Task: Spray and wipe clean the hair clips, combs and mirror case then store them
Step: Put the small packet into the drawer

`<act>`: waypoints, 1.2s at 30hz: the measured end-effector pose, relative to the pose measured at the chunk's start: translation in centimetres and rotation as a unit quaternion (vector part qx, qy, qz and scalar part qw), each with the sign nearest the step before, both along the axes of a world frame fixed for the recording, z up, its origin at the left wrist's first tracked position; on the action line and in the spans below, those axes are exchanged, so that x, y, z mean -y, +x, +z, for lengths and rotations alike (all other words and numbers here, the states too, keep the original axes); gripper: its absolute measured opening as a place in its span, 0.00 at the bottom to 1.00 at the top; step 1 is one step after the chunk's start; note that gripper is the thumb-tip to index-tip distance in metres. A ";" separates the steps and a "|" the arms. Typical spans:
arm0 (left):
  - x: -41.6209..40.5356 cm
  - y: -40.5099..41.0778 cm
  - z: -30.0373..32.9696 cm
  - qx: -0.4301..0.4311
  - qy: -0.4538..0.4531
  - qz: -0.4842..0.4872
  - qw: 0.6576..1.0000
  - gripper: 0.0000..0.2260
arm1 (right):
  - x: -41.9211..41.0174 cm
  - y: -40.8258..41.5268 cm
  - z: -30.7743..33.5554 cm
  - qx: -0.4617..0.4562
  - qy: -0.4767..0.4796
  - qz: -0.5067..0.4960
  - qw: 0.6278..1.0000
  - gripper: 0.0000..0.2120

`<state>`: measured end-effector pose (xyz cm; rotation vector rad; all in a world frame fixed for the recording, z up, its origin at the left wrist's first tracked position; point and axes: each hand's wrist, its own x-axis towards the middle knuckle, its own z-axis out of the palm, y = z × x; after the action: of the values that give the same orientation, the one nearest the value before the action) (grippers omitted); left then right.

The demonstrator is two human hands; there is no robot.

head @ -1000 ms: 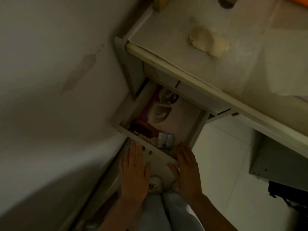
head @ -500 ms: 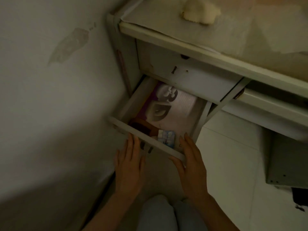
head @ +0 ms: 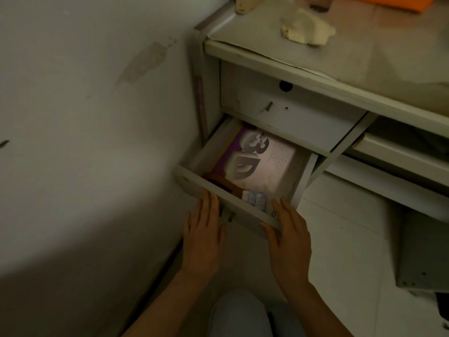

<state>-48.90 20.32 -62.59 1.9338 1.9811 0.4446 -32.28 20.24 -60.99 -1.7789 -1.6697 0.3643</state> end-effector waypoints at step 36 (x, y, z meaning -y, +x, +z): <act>-10.7 2.1 3.0 -0.174 0.046 -0.102 0.978 0.24 | -7.0 -1.0 -2.0 0.225 -0.100 0.034 0.969 0.47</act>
<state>-46.77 31.01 -59.60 2.3812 1.9574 0.1533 -33.30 27.20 -63.03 -2.0696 -2.0711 0.1672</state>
